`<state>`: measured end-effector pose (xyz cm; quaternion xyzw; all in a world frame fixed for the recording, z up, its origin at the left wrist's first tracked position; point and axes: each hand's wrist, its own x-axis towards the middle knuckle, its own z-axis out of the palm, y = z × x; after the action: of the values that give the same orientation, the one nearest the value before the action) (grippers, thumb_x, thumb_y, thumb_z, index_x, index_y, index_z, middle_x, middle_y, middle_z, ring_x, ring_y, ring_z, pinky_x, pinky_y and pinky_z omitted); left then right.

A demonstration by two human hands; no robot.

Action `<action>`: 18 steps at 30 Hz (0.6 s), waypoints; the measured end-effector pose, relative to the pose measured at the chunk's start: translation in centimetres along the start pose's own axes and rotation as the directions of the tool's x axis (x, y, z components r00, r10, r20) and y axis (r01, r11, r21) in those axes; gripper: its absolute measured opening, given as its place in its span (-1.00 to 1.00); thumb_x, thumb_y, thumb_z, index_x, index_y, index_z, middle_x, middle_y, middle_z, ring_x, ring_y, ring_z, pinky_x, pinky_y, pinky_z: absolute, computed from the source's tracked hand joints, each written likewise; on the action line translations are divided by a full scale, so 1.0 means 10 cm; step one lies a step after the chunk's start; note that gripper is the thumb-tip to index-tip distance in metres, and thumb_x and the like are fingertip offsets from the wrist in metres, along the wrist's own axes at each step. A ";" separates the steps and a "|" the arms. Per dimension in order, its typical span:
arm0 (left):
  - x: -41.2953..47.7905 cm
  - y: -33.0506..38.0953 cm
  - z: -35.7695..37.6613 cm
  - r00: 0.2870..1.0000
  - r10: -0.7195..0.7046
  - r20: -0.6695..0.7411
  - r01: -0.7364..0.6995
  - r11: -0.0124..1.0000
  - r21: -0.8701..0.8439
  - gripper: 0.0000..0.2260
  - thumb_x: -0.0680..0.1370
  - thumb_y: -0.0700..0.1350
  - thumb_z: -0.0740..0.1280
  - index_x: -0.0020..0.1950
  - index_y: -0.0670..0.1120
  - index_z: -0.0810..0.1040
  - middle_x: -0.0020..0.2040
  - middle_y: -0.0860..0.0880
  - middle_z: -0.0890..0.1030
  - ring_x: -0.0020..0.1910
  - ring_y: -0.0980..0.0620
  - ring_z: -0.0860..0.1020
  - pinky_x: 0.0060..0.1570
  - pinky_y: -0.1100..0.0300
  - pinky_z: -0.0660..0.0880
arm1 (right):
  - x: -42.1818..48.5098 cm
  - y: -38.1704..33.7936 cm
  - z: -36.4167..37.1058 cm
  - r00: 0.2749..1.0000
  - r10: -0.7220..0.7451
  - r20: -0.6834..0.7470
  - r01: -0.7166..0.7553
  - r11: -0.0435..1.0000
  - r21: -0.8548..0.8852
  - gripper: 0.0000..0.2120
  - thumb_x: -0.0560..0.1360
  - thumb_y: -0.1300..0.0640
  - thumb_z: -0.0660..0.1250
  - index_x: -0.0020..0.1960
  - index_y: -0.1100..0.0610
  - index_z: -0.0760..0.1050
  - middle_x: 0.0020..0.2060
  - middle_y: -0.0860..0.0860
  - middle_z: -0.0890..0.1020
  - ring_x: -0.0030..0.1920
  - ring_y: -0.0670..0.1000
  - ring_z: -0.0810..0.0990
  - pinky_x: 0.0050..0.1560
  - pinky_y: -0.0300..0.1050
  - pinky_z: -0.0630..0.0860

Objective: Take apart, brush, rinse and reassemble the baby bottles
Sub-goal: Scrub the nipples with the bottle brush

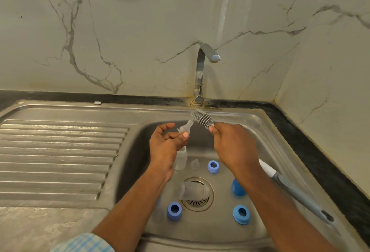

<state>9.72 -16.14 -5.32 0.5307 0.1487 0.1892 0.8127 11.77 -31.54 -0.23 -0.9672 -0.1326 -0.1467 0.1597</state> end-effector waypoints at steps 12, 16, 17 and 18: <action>-0.01 -0.02 0.00 0.996 0.069 0.048 -0.073 0.995 0.068 -0.67 0.44 -0.38 0.48 0.13 -0.17 0.50 -0.26 -0.06 0.69 -0.16 -0.01 0.69 -0.01 0.08 0.63 | 0.05 0.11 0.04 0.998 0.059 0.033 -0.059 0.998 0.003 -0.70 0.65 -0.05 0.13 -0.06 0.06 0.57 -0.23 0.04 0.62 -0.22 0.11 0.54 -0.22 -0.07 0.39; 0.01 0.00 -0.03 0.999 0.039 0.024 -0.041 0.998 0.056 -0.62 0.46 -0.34 0.48 0.22 -0.12 0.52 -0.07 -0.12 0.72 -0.03 -0.03 0.70 -0.12 0.16 0.62 | 0.01 0.06 0.01 0.998 0.002 0.068 -0.002 1.000 0.006 -0.71 0.65 -0.05 0.13 -0.13 0.03 0.50 -0.28 0.02 0.58 -0.22 0.11 0.56 -0.23 -0.06 0.42; 0.01 0.00 -0.03 0.999 0.030 0.041 -0.033 0.998 0.055 -0.62 0.47 -0.34 0.47 0.23 -0.11 0.53 -0.07 -0.12 0.73 -0.01 -0.04 0.70 -0.10 0.14 0.63 | 0.01 0.04 0.01 0.997 -0.010 0.082 0.009 1.000 0.011 -0.73 0.65 -0.06 0.13 -0.17 0.00 0.45 -0.31 0.00 0.53 -0.24 0.11 0.54 -0.25 -0.07 0.38; 0.01 0.00 -0.02 0.998 0.022 0.061 -0.026 0.998 0.058 -0.63 0.47 -0.34 0.46 0.24 -0.10 0.54 -0.06 -0.11 0.73 0.00 -0.04 0.70 -0.09 0.13 0.63 | 0.01 0.03 0.02 0.996 -0.016 0.088 0.015 1.000 0.017 -0.73 0.64 -0.06 0.14 -0.19 -0.01 0.40 -0.33 -0.02 0.50 -0.25 0.10 0.52 -0.27 -0.08 0.34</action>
<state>9.68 -15.92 -5.44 0.5616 0.1231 0.1783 0.7986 11.97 -31.68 -0.50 -0.9703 -0.1482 -0.1043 0.1605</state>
